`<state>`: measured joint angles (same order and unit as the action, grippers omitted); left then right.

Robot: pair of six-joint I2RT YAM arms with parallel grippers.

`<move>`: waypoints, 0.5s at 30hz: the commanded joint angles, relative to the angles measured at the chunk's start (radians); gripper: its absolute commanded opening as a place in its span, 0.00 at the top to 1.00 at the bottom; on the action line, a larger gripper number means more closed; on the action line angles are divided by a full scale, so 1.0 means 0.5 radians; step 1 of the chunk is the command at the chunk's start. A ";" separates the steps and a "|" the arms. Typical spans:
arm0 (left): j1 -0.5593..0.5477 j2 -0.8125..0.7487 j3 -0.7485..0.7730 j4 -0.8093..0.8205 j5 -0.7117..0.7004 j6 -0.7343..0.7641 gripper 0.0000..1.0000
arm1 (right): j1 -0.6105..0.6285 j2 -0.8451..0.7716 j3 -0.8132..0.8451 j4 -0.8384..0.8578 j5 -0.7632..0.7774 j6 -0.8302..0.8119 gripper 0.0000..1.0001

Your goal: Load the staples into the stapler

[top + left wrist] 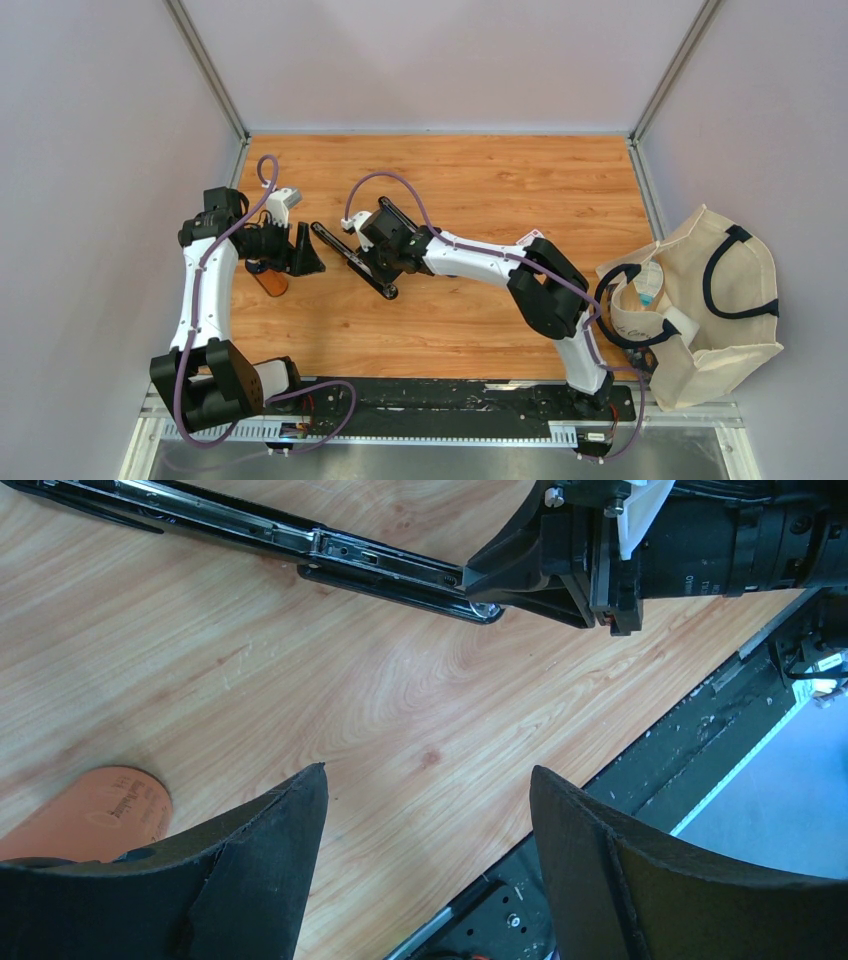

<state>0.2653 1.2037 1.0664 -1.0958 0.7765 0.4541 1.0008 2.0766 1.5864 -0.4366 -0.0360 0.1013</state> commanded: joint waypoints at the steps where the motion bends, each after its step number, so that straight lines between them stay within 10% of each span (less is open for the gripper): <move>1: 0.019 -0.014 -0.010 0.019 0.039 0.040 0.18 | 0.008 0.025 0.021 0.020 -0.002 0.009 0.87; 15: 0.015 -0.018 -0.010 0.016 0.042 0.040 0.18 | 0.011 0.032 0.021 0.020 0.044 0.006 0.86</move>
<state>0.2653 1.2037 1.0664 -1.0958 0.7765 0.4541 1.0008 2.0766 1.5864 -0.4366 -0.0334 0.1009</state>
